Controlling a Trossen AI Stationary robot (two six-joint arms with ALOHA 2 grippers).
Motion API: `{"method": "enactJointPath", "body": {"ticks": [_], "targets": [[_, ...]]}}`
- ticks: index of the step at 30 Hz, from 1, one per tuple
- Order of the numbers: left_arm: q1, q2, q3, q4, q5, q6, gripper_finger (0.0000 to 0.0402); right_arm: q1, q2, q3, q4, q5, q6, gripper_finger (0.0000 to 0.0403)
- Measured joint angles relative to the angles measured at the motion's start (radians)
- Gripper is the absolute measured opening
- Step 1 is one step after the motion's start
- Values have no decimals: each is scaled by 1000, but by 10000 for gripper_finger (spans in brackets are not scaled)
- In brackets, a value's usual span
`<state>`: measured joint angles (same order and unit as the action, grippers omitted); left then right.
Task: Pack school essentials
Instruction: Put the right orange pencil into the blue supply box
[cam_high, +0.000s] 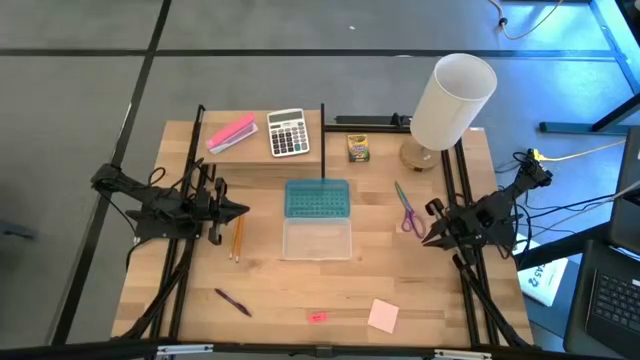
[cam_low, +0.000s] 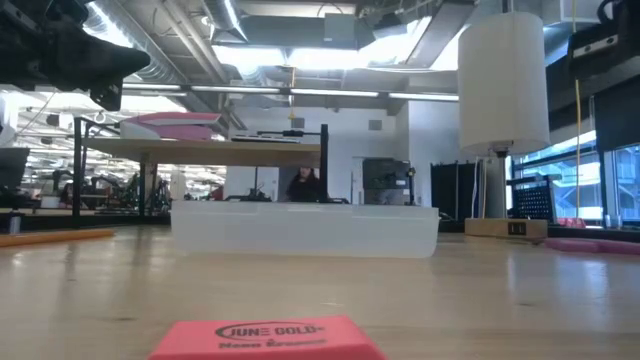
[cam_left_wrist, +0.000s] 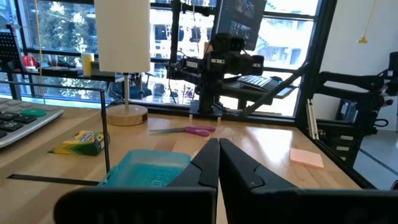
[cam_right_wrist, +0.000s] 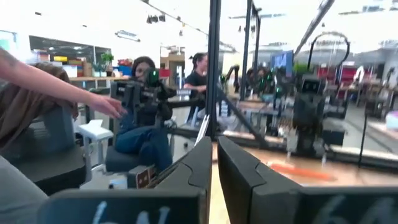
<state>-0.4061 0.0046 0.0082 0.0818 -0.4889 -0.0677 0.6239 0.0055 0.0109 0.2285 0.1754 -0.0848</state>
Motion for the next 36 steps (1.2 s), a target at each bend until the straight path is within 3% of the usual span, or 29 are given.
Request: {"method": "enactJointPath", "body": {"ticks": [13,17,20,25,32,36], "targets": [[0,0,0,40,-2,17,0,0,0,0,32,42,-28,30],[0,1,43,34,80,95,0,0,0,0,32,106,-27,30],[-1,4,124,-25,115,134,0,0,0,0,32,183,-25,30],[-1,69,325,-279,137,142,0,0,0,0,32,274,-26,30],[0,343,589,-452,105,140,0,0,0,0,31,287,-10,30],[0,520,739,-558,76,66,0,0,0,0,31,287,28,30]]}}
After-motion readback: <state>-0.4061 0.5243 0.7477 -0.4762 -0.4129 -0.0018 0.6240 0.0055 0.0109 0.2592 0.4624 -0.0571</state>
